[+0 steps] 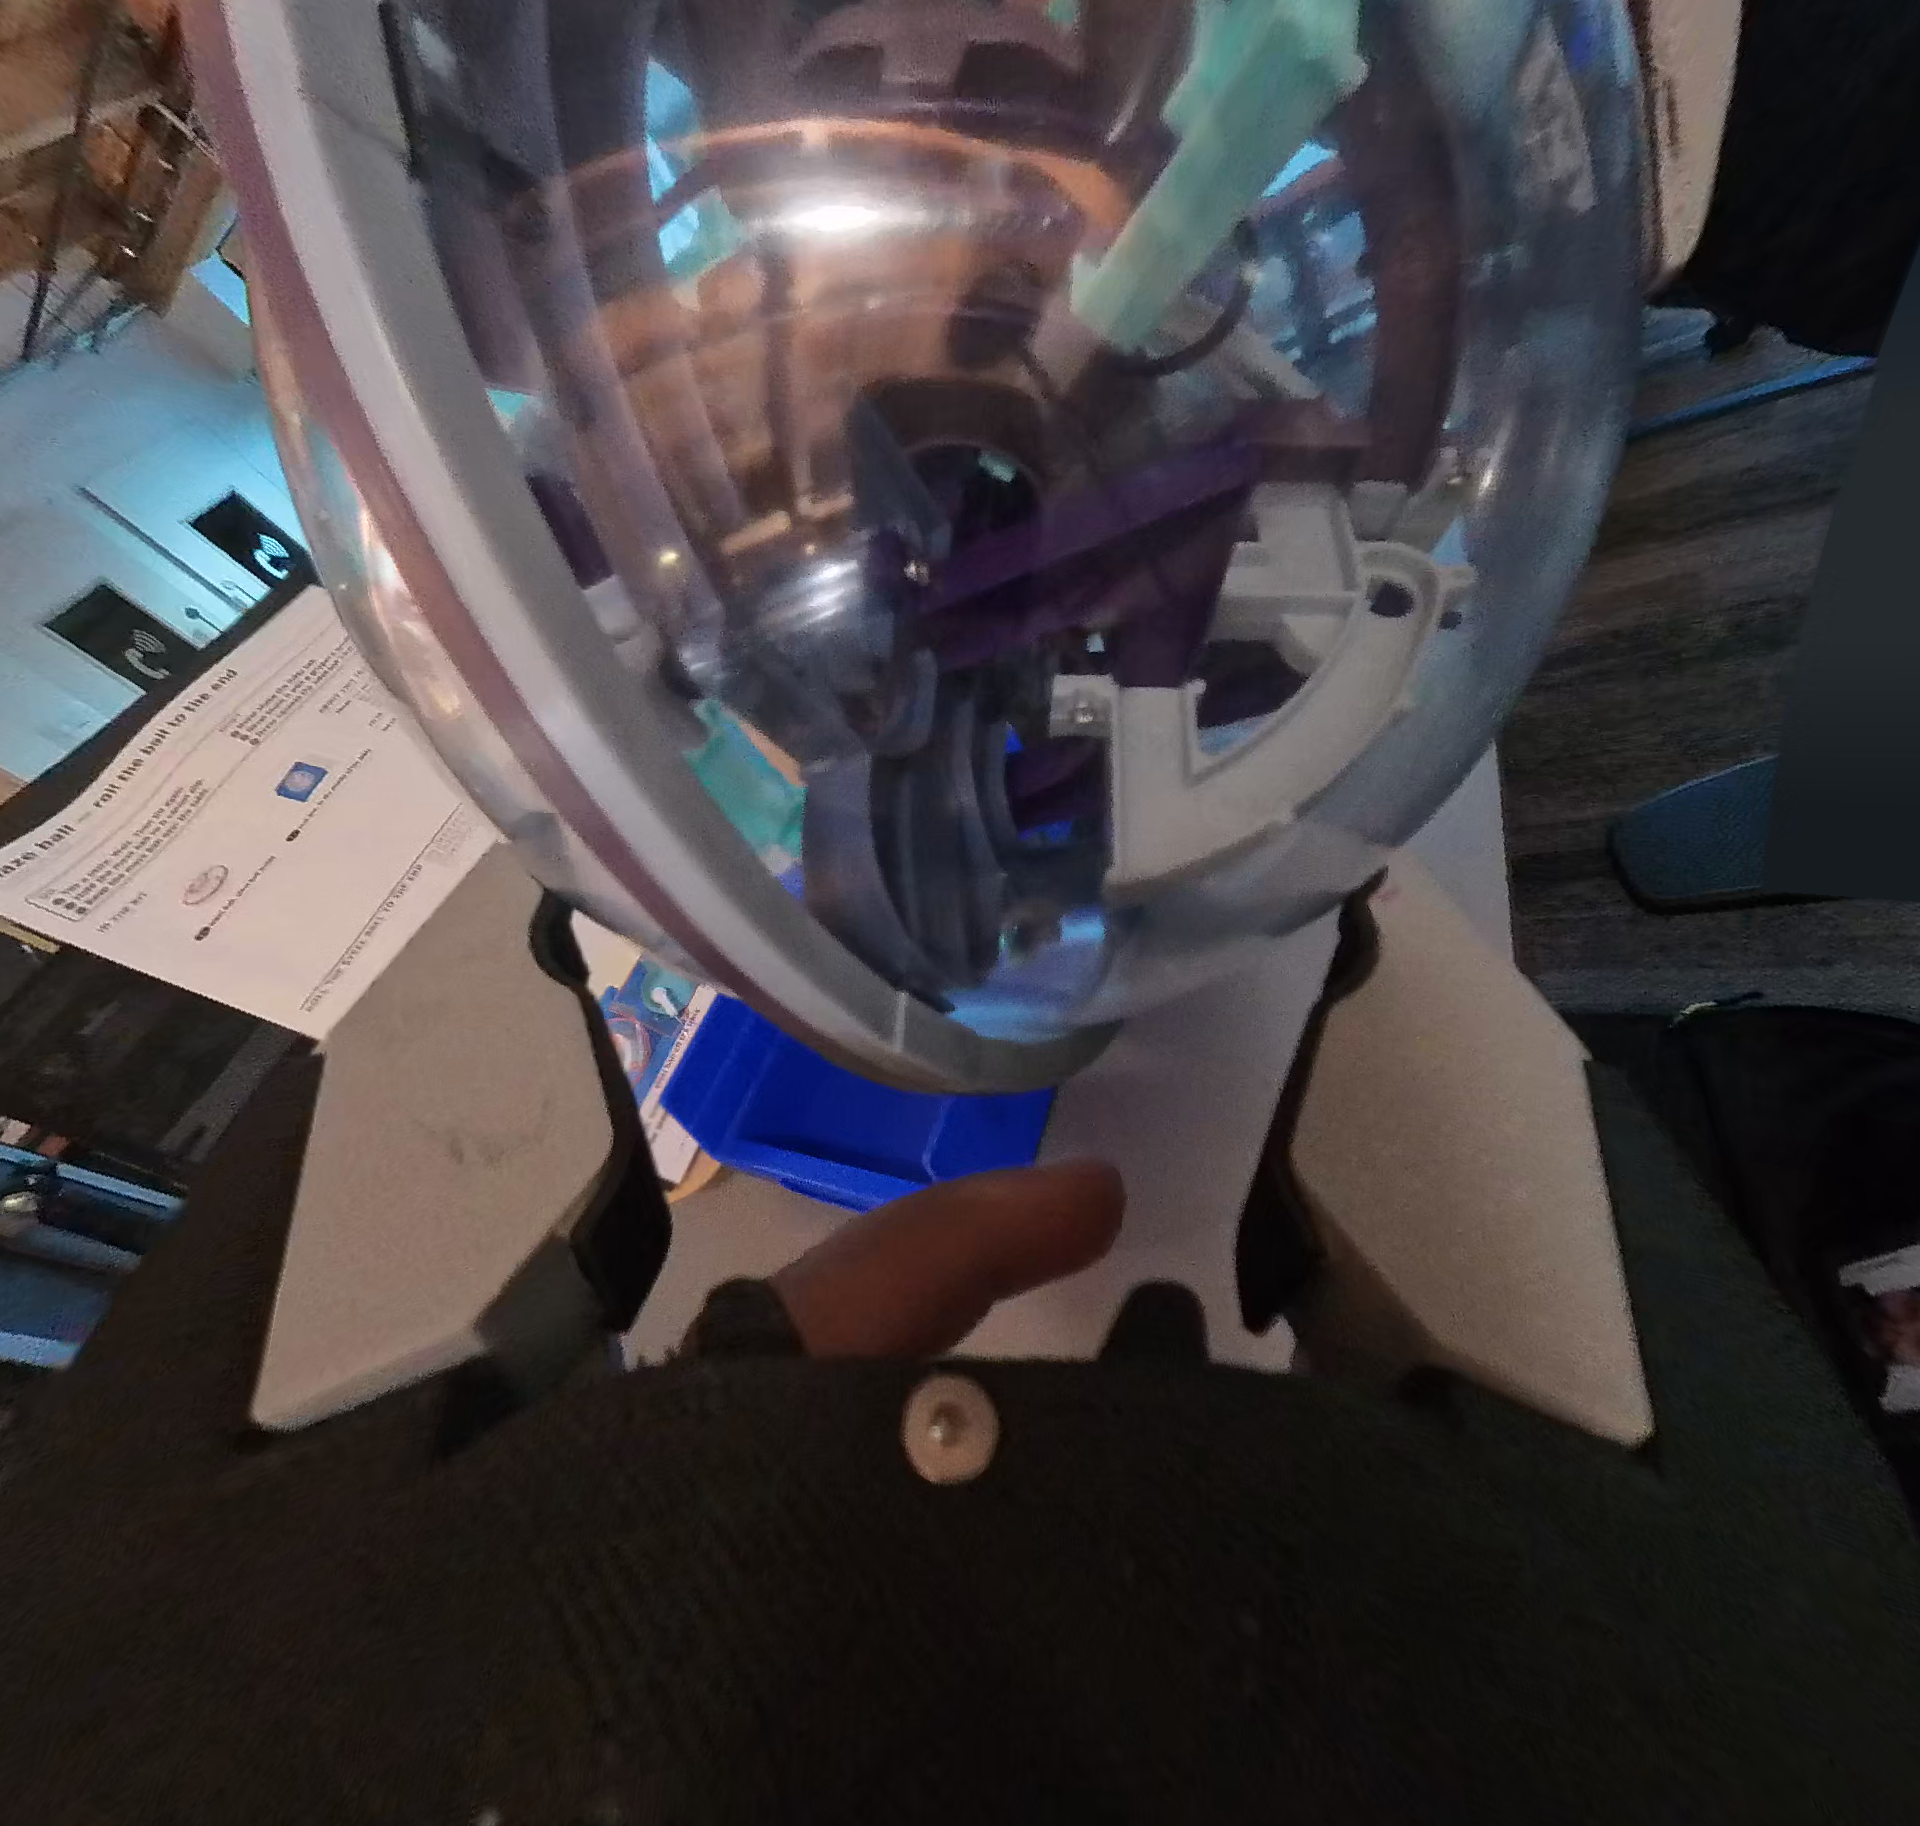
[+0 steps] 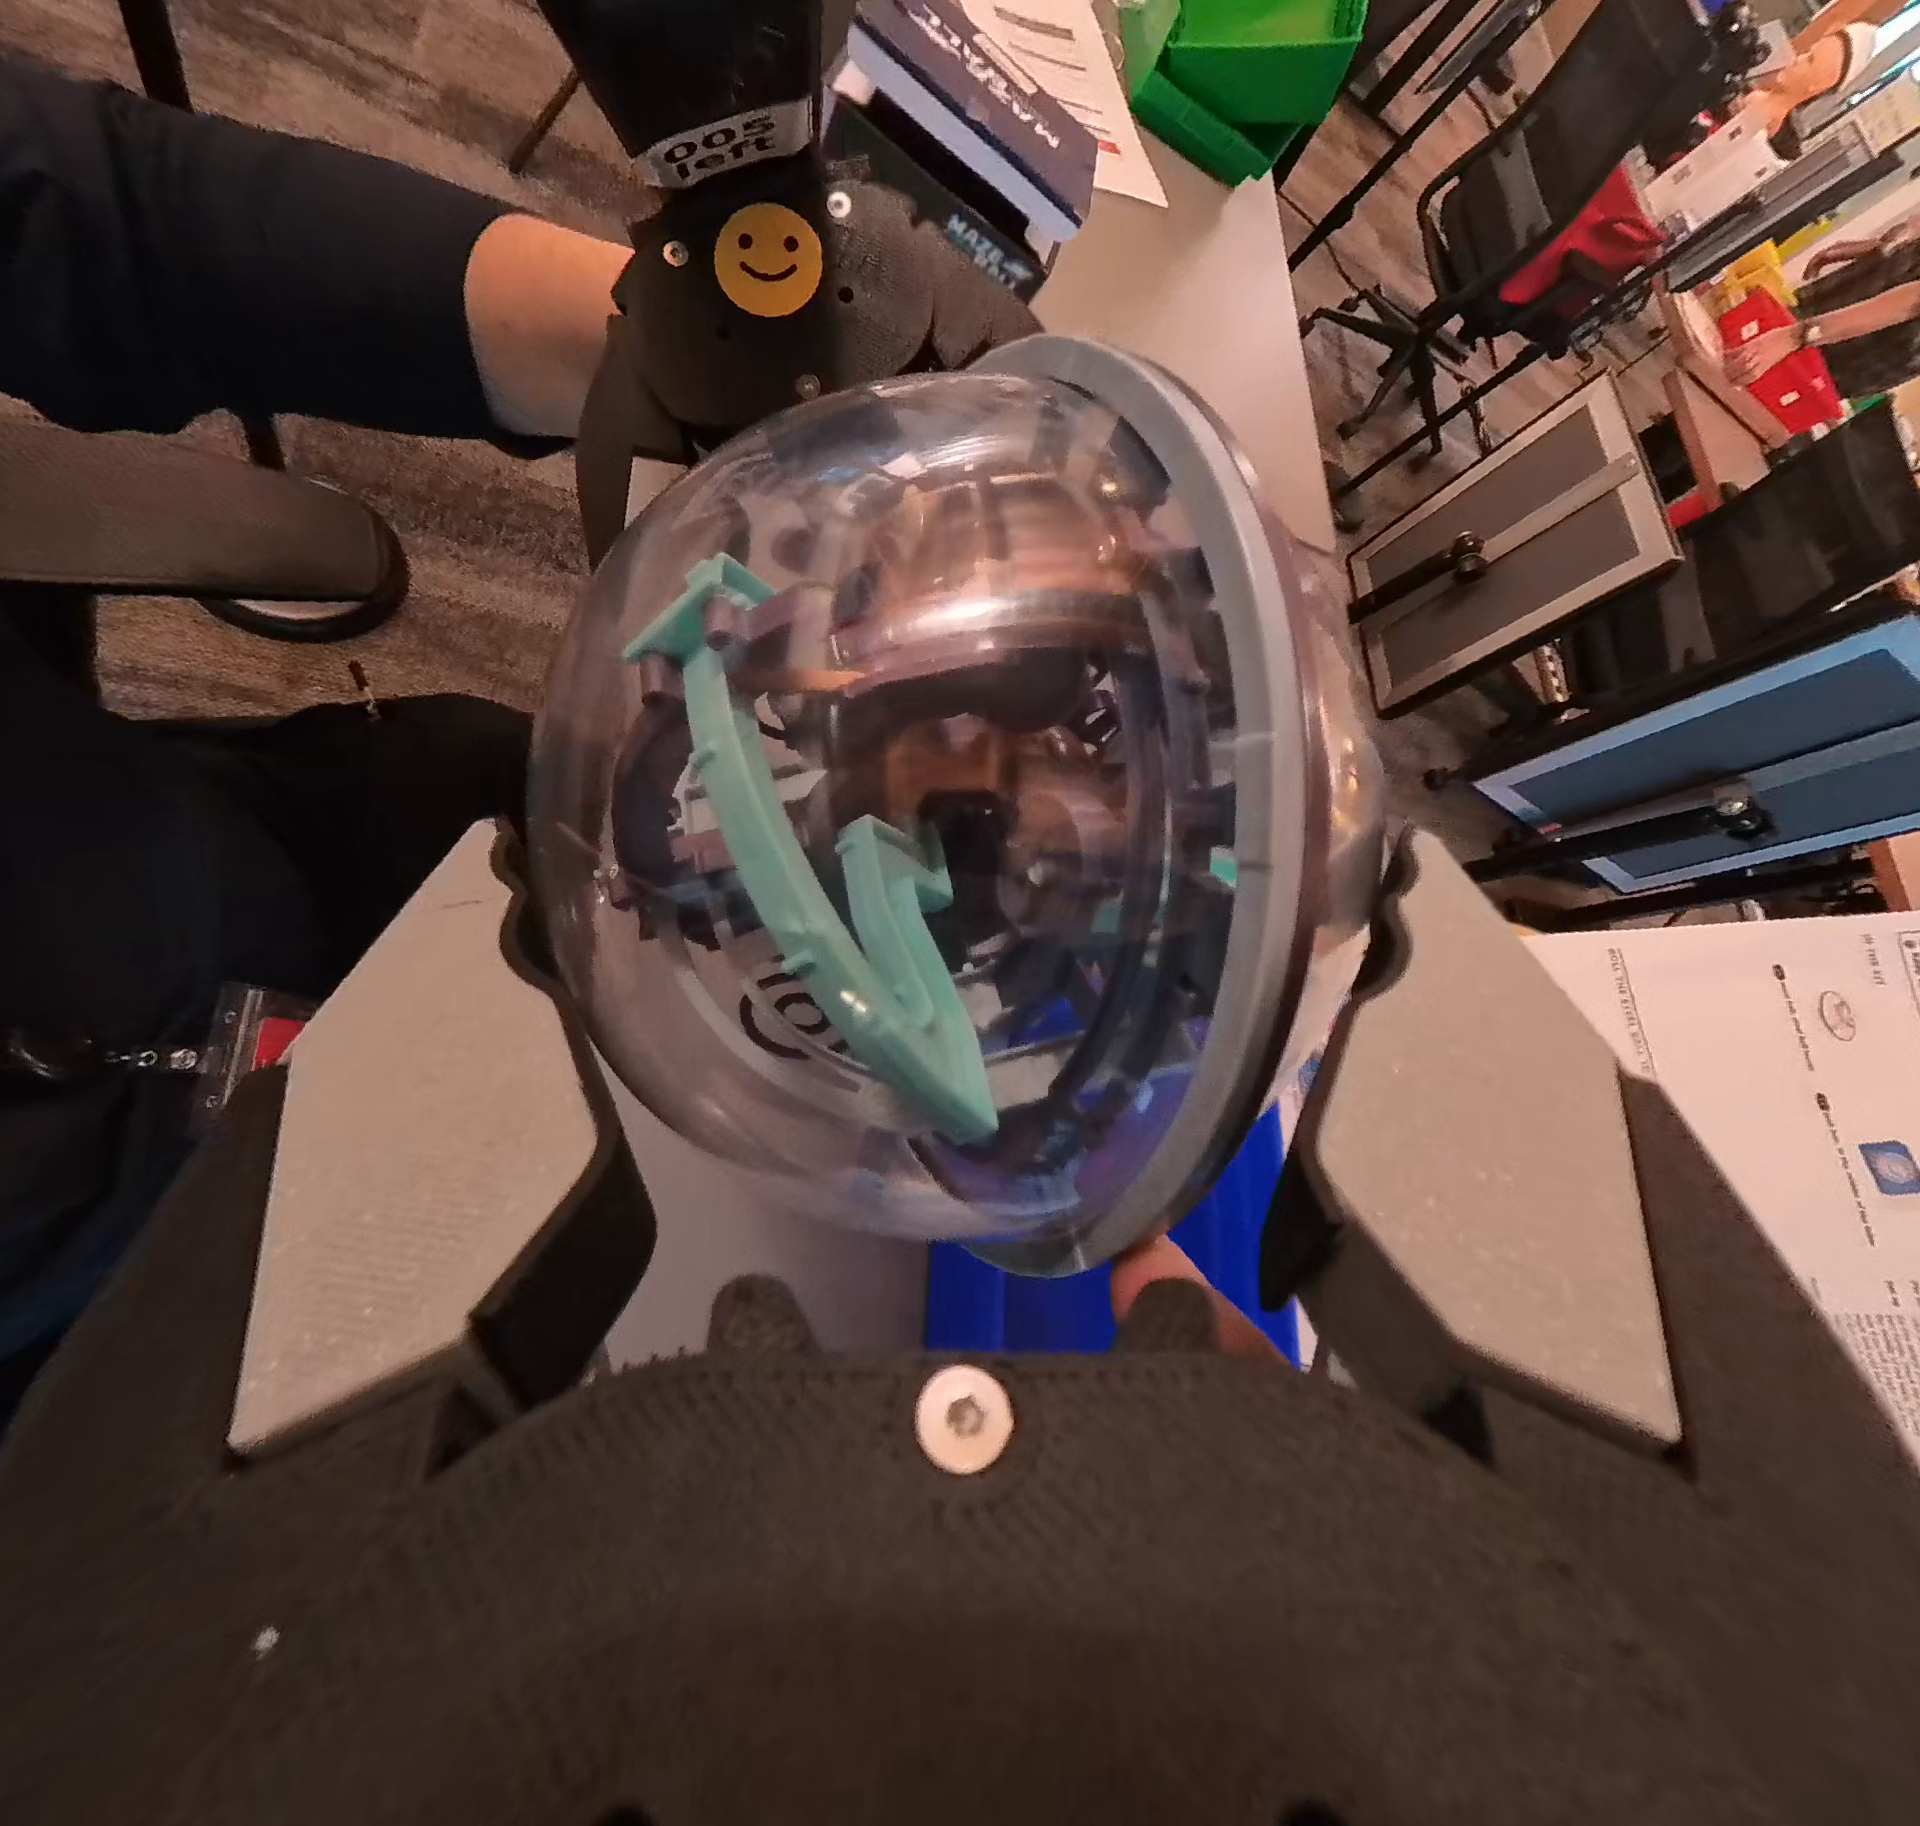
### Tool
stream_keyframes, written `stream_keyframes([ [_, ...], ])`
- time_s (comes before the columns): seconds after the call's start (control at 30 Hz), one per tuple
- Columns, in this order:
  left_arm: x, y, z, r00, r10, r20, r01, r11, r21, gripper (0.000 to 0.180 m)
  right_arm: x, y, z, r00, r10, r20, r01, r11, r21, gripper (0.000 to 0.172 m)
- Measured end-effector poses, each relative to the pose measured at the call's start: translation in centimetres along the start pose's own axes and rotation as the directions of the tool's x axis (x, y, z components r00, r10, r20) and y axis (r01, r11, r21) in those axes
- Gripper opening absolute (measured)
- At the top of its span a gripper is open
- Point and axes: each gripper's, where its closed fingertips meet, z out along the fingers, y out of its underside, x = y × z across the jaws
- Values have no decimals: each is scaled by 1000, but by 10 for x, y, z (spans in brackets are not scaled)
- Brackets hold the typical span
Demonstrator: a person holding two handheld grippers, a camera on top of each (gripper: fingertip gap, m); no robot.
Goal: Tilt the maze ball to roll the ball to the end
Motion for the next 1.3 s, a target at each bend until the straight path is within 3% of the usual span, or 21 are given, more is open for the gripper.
stream_keyframes([
  [0.83, 10, 17, 6, 996, -76, -45, 74, 996, -56, 142, -2, 16, 9, 996, 77, 50, -78, 997, 5, 152],
  [1.03, 40, 61, 10, 960, -248, -132, 220, 956, -192, 142, -17, 49, 39, 954, 250, 163, -262, 964, 52, 152],
  [1.17, 74, 101, 13, 876, -442, -194, 382, 880, -282, 142, -34, 76, 70, 870, 403, 283, -442, 892, 90, 152],
  [1.3, 101, 138, 13, 805, -553, -215, 466, 814, -348, 143, -53, 105, 100, 793, 493, 357, -554, 828, 86, 152],
])
